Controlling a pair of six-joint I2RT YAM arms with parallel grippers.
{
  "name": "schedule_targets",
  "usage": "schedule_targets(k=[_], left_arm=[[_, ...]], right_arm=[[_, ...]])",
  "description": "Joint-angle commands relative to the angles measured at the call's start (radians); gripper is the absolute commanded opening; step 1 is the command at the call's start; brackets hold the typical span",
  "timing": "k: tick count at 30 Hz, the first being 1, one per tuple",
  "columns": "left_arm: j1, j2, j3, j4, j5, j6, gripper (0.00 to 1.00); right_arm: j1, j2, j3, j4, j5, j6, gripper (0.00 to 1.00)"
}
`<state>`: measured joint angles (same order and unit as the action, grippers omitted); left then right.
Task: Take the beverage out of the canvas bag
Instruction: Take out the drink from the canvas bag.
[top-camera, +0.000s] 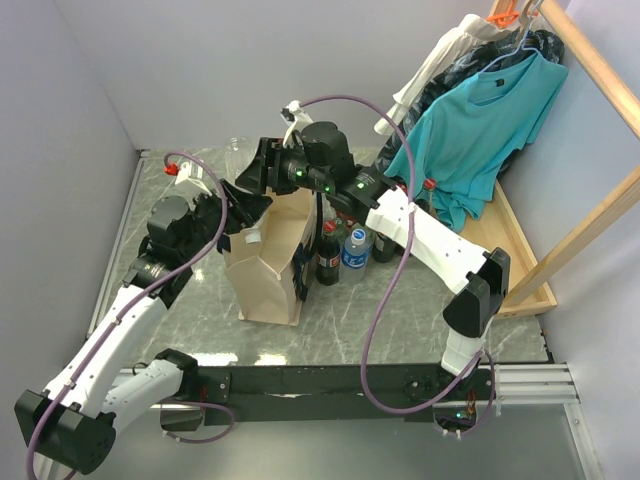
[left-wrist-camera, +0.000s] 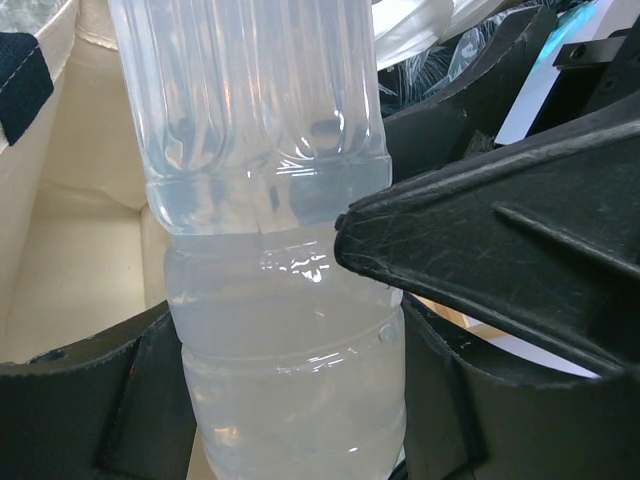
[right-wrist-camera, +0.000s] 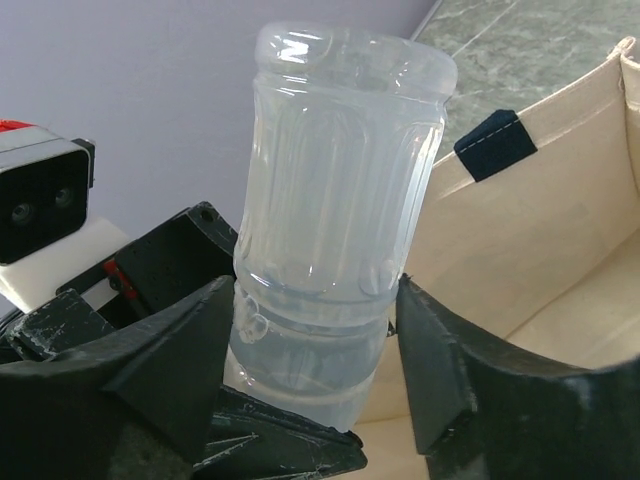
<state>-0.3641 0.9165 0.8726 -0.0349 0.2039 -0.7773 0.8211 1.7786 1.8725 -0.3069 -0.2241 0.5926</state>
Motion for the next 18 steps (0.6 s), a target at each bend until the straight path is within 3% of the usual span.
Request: schedule_targets(k=[1, 10, 18], left_arm=[[-0.001, -0.044, 0.039, 0.044, -0.012, 0.032, 0.01], [-0.001, -0.057, 0.034, 0.059, -0.003, 0.044, 0.01], [-0.001, 0.002, 0.112, 0.038, 0.006, 0.016, 0.01]], right_arm=[[-0.007, -0.097, 0.042, 0.127, 0.078, -0.046, 0.71], [-0.033, -0.114, -0.001, 0.143, 0.092, -0.036, 0.86], [-0.039, -0.163, -0.056, 0.111, 0.097, -0.123, 0.86]])
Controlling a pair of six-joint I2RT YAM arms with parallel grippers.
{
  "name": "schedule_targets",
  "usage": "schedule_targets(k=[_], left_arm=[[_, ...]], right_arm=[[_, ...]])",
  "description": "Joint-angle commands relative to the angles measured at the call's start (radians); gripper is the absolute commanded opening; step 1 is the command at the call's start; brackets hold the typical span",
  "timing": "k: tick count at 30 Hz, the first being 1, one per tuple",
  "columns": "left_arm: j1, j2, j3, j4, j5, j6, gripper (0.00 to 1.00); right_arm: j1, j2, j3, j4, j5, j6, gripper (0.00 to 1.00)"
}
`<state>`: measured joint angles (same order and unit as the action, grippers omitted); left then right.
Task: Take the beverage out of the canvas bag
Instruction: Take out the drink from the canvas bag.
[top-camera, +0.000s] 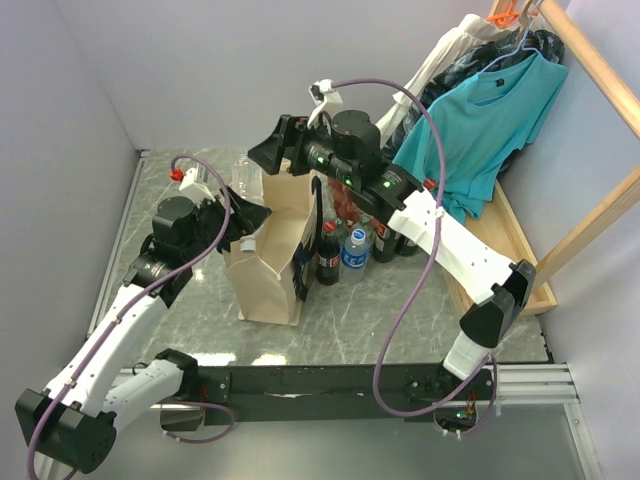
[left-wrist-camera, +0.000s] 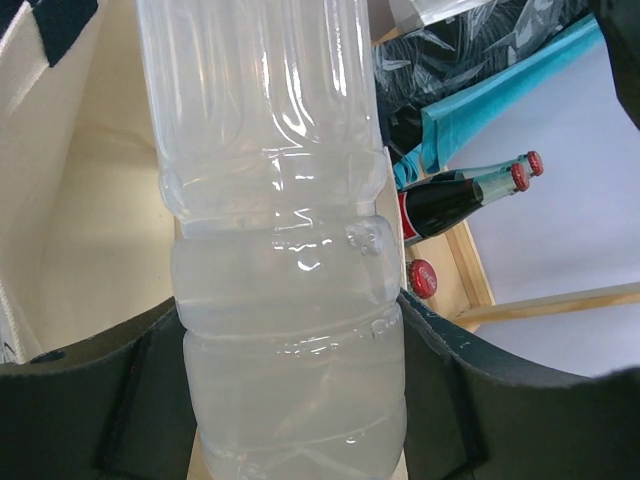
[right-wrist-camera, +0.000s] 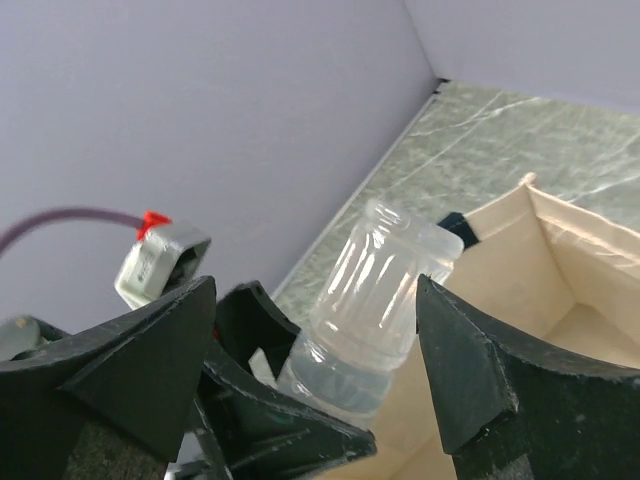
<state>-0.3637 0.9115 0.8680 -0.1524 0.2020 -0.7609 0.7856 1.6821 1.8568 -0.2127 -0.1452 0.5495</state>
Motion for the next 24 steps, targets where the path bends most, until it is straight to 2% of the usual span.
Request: schedule_targets(k=[1, 2, 5, 8, 12, 18, 24], left_arm=[[-0.001, 0.021, 0.140, 0.096, 0.010, -0.009, 0.01], [-0.001, 0.058, 0.166, 0.058, 0.011, -0.014, 0.01], [-0.001, 0.137, 0.279, -0.057, 0.030, -0.015, 0.01], [-0.001, 0.182, 0.353, -0.099, 0.050, -0.020, 0.01], [0.000, 0.234, 0.448, -0.159, 0.054, -0.015, 0.01], [-0.001, 0.319, 0.535, -0.243, 0.121, -0.052, 0.01], [0.000, 0.352, 0.528, -0.269, 0.204, -0.103, 0.01]], right_arm=[[0.001, -0.093, -0.076, 0.009, 0.018, -0.100, 0.86], [0.006, -0.105, -0.094, -0.003, 0.012, -0.126, 0.85], [0.061, -0.205, -0.220, -0.028, 0.125, -0.235, 0.85], [0.139, -0.310, -0.361, -0.010, 0.286, -0.353, 0.86], [0.204, -0.412, -0.511, 0.056, 0.396, -0.434, 0.84], [0.300, -0.482, -0.553, 0.075, 0.483, -0.540, 0.81], [0.405, -0.444, -0.554, 0.088, 0.578, -0.689, 0.76]])
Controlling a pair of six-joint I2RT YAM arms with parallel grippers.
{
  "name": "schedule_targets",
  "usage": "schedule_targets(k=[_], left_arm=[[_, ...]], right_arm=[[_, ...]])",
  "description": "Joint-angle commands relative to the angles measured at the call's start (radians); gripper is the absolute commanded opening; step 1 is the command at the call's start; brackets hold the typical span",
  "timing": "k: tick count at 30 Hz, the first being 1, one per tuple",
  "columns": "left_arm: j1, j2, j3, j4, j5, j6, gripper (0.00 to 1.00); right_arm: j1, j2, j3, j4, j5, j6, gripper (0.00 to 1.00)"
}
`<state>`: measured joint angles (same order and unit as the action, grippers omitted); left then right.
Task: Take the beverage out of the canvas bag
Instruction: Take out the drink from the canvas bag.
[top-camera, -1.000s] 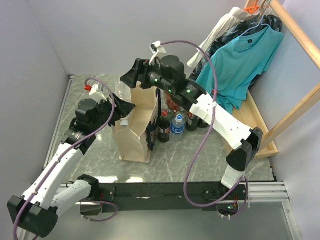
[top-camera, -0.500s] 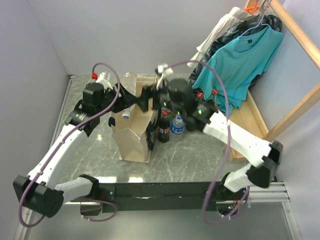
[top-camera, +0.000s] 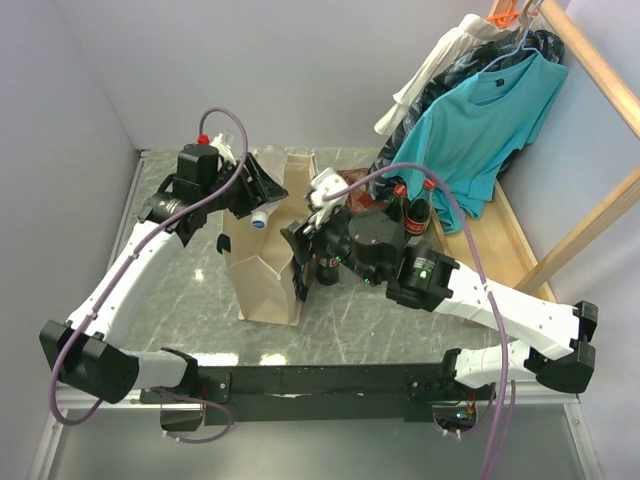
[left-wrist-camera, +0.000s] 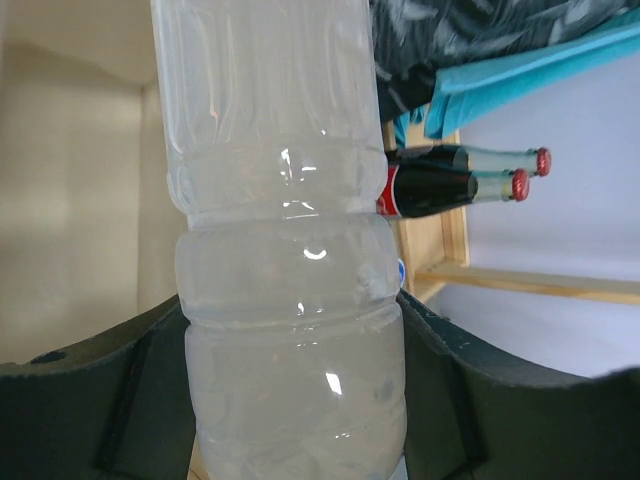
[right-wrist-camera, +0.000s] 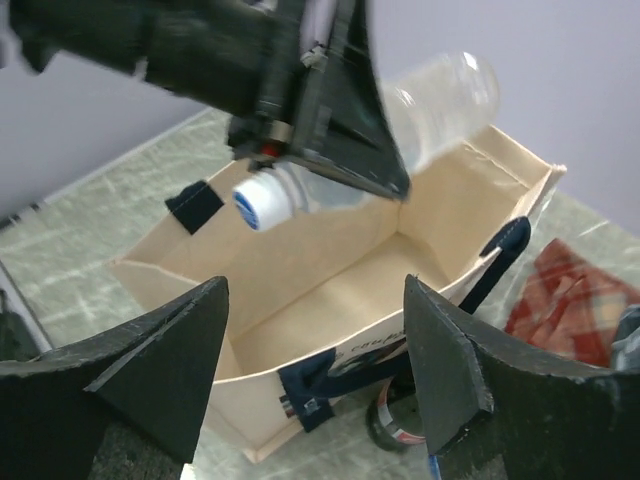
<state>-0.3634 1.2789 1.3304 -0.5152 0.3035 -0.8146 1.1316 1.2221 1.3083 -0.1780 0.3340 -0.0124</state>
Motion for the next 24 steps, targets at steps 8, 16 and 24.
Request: schedule_targets(k=[8, 16, 24], left_arm=[[0.000, -0.013, 0.043, 0.109, 0.175, -0.139, 0.01], [0.000, 0.007, 0.033, 0.101, 0.198, -0.216, 0.01], [0.000, -0.039, -0.056, 0.170, 0.229, -0.308, 0.01]], right_arm=[[0.210, 0.074, -0.038, 0.129, 0.264, -0.247, 0.72], [0.260, 0.074, -0.112, 0.225, 0.329, -0.345, 0.70], [0.267, 0.108, -0.146, 0.403, 0.367, -0.466, 0.70]])
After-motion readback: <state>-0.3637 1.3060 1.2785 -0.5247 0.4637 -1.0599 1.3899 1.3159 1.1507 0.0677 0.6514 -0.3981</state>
